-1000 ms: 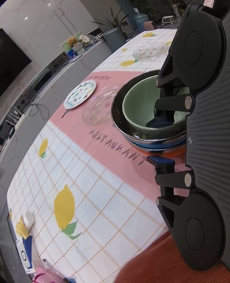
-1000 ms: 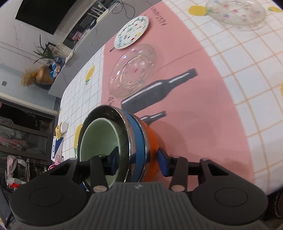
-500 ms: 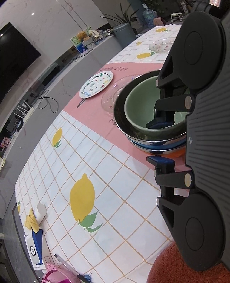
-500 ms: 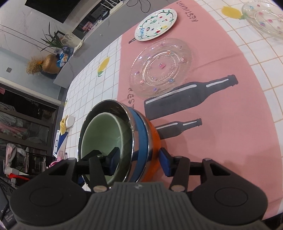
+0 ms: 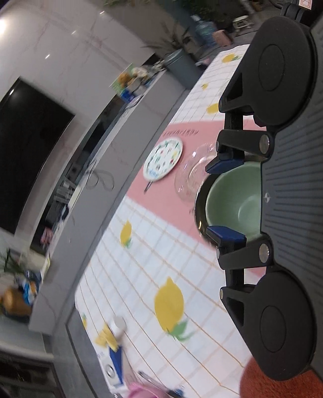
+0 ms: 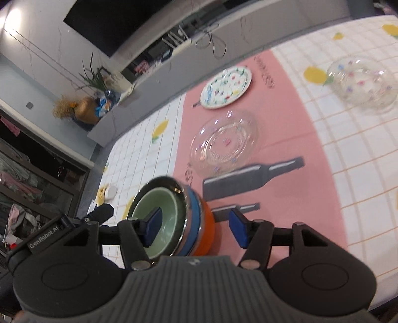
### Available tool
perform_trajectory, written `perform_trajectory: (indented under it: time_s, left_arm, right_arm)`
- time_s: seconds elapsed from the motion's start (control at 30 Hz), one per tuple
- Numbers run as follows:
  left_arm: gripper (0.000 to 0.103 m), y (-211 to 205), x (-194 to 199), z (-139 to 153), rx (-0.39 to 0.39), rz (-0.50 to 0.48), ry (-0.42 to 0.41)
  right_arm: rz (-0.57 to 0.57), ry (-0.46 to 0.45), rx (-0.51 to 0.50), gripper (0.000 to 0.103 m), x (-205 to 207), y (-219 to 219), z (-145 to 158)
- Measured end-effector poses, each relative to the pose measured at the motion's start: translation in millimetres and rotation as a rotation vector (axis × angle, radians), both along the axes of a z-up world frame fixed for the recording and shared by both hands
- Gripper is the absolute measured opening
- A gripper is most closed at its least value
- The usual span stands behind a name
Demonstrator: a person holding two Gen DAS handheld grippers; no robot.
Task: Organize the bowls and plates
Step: 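Open both grippers and withdraw from the bowl stack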
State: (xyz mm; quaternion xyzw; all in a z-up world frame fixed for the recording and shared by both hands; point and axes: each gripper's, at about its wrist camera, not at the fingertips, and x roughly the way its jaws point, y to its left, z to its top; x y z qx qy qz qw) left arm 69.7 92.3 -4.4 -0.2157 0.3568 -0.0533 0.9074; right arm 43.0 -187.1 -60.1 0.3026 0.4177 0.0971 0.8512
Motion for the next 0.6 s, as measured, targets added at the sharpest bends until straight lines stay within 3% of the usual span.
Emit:
perform_trajectory:
  time_s: [0.37, 0.6]
  left_arm:
    - [0.053, -43, 48, 12, 0.086, -0.263, 0.092]
    - [0.053, -41, 92, 14, 0.253, -0.296, 0.138]
  right_arm:
    - [-0.046, -0.01, -0.111, 0.06, 4, -35, 6]
    - [-0.036, -0.004, -0.144, 0.06, 33, -36, -3]
